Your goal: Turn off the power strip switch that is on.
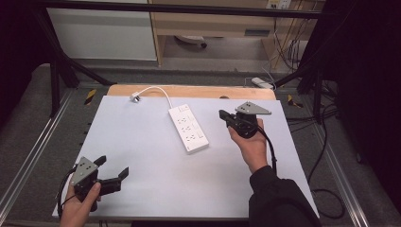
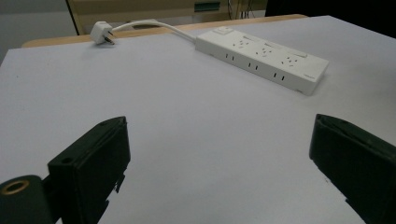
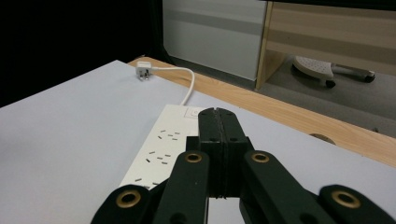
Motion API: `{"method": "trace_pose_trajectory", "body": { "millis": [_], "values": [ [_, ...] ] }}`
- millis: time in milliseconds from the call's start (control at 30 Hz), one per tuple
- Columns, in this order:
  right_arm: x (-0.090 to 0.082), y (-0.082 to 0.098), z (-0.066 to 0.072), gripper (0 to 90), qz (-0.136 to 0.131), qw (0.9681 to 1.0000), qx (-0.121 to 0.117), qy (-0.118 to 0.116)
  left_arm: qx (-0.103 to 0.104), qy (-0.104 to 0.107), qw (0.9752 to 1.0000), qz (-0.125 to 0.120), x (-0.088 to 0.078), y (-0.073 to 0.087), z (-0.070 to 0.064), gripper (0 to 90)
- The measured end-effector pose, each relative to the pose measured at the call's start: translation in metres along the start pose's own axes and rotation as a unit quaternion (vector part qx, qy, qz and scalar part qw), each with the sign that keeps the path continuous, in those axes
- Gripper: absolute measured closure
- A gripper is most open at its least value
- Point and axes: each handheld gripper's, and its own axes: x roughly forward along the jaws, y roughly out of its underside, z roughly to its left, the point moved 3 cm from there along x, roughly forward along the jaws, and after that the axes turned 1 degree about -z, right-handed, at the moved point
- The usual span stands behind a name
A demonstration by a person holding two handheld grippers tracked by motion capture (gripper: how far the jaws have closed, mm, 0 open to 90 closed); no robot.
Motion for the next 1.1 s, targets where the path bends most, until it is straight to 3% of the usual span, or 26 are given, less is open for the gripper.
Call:
{"method": "trace_pose_trajectory", "body": {
  "millis": [667,1100],
  "values": [
    [0.025,0.007,0.009,90.0,0.022,0.9996,-0.004,-0.015,0.001,0.001,1.0000,-0.001,0.000,0.000,0.000,5.0],
    [0.040,0.016,0.017,90.0,0.049,0.9984,-0.003,-0.028,0.001,0.003,1.0000,-0.001,0.000,0.000,0.000,5.0]
  ]
}}
